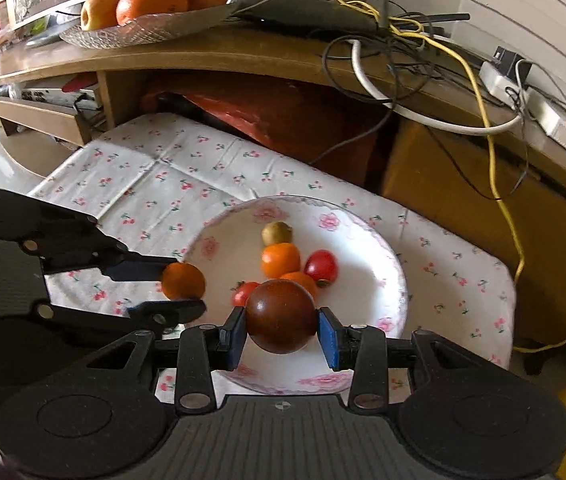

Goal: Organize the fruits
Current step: 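Lift and carry the tangerine and large tomato over the white bowl, then lower the held tangerine and large tomato into the bowl with both tools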

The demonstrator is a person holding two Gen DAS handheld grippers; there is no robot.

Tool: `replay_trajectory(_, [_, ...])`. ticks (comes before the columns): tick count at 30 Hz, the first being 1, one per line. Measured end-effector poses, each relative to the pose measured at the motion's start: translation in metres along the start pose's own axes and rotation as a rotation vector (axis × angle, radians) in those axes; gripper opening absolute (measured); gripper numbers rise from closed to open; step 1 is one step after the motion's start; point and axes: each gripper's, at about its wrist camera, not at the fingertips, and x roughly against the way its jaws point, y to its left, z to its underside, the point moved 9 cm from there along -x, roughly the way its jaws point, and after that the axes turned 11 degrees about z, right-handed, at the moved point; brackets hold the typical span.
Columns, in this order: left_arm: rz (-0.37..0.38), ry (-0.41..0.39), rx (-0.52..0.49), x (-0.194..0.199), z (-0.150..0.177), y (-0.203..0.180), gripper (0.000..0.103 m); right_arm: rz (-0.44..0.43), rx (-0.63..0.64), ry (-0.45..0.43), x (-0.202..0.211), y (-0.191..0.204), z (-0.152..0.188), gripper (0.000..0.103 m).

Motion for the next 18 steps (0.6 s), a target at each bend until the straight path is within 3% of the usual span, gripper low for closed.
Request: replay_trajectory(18, [-0.028,0.014,-0.008,-0.019,-0.002,0.004,0.036,0.014,-0.005,0.03,-0.024,-0.014,0.012,0.034])
